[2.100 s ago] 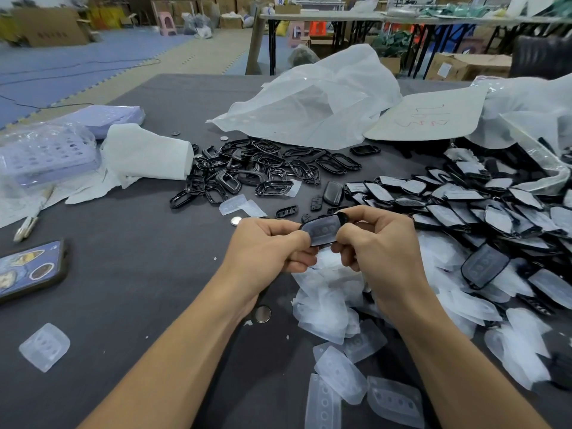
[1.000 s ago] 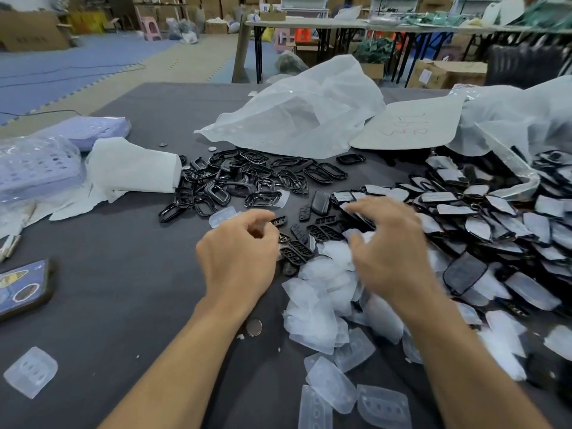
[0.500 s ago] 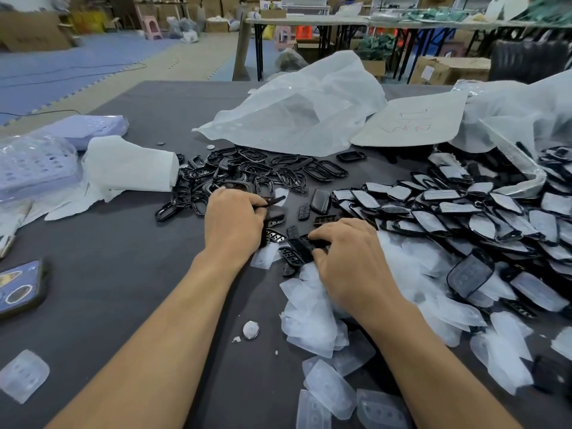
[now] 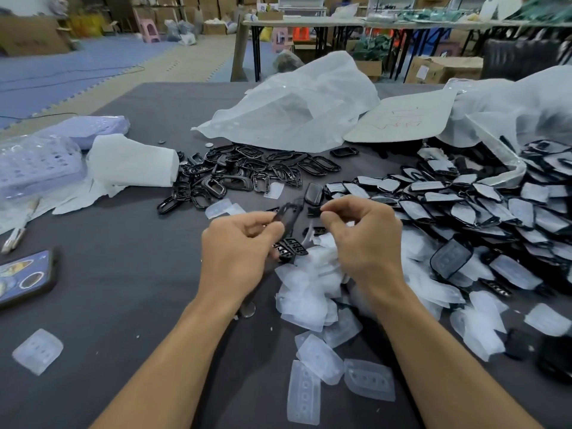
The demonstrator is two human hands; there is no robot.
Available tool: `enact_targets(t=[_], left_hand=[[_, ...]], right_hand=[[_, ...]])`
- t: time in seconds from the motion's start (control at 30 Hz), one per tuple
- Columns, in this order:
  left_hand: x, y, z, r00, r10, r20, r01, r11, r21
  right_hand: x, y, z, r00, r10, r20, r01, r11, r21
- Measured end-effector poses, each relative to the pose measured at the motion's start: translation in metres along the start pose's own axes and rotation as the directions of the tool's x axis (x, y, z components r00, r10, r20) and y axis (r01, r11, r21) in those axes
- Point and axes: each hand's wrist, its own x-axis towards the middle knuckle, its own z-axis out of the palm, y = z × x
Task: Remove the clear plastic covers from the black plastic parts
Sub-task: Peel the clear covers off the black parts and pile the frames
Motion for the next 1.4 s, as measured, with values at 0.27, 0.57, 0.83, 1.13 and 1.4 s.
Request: enact_targets(t=[0.27,0.57,0.83,1.13,1.4], left_hand=[[0.003,0.008,0.001,0.983,-0.184,-0.013,0.176,0.960,-0.216],[0.012,0.014,0.008,0.965,-0.209,0.155,0.257,0.858,-0.445],[0.013,0.016,0.004,0.944,-0.275,0.182,0.330,0.786,-0.523],[0.009,0.020,0.004,0.936,-0.264,0.232,0.349,0.773,-0.529],[0.009,0.020,0.004,0.935,-0.253,0.250,0.350,0.782,-0.516]], right_hand=[[-0.001,-0.006,-0.003,0.984,0.138,0.109,-0.170,0.909,0.381],[-0.002,-0.004,0.009,0.929,0.139,0.343,-0.294,0.841,0.455],[0.000,-0.007,0.009,0.935,0.157,0.318,-0.302,0.821,0.485],[-0.001,-0.010,0.006,0.890,0.174,0.422,-0.415,0.694,0.589],[0.000,-0.013,0.009,0.901,0.236,0.365,-0.417,0.707,0.572]])
